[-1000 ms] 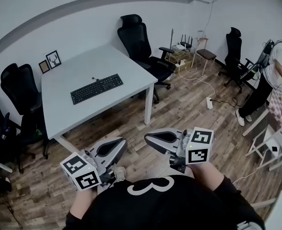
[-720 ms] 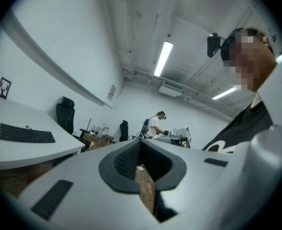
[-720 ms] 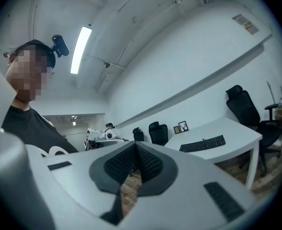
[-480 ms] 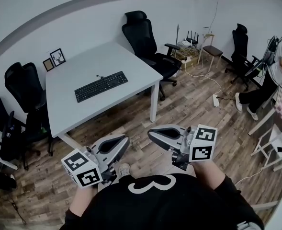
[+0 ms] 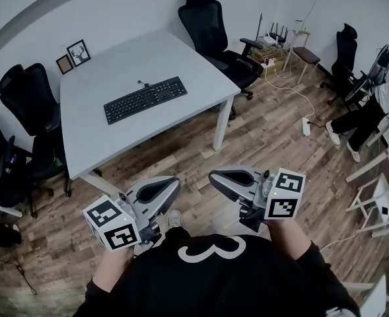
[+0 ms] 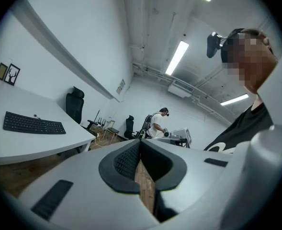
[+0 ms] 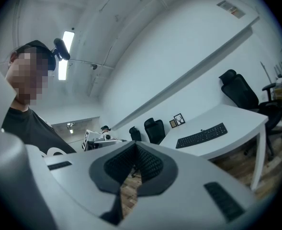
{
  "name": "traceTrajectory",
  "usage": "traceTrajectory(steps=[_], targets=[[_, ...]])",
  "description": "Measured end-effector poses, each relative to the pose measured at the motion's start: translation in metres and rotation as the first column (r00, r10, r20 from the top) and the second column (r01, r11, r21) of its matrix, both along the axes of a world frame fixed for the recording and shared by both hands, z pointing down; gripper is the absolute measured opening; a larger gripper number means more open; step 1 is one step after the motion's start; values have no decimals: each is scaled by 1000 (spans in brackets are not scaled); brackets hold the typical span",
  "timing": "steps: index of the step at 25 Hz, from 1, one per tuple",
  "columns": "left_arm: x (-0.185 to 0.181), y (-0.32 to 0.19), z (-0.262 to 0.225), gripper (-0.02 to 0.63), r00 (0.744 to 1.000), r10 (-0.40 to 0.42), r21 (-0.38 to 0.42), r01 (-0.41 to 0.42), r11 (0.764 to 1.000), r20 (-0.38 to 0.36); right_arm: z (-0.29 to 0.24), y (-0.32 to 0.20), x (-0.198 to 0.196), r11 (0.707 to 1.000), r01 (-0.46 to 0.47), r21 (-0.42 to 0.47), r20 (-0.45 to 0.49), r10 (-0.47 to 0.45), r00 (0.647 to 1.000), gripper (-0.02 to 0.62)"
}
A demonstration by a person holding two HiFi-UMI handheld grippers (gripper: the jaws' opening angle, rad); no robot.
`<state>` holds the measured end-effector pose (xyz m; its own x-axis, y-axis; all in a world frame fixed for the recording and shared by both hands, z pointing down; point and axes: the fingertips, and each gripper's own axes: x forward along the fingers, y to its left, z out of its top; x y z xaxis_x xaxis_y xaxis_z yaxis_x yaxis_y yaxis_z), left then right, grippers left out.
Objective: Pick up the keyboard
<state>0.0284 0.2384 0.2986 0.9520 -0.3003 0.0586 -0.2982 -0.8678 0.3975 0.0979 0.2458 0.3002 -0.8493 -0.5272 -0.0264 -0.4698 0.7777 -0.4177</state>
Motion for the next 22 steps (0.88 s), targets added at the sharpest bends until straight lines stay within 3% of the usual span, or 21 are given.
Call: traceTrajectory(steps=[8,15,22], targets=[[-37,-98,26,14,999,-30,-104,31,994,18,33,-98,-35,993,25,-111,31,-22,999,8],[-90,-187,25,14,997,-74,-142,72,987,-10,33,-180,-81,991,49,-125,30,-46,999,8],[-126,-246,30,14,997,-69,-155,66,986,-15,30,-234,-106,993,11,-121,1,-11,1000,8]])
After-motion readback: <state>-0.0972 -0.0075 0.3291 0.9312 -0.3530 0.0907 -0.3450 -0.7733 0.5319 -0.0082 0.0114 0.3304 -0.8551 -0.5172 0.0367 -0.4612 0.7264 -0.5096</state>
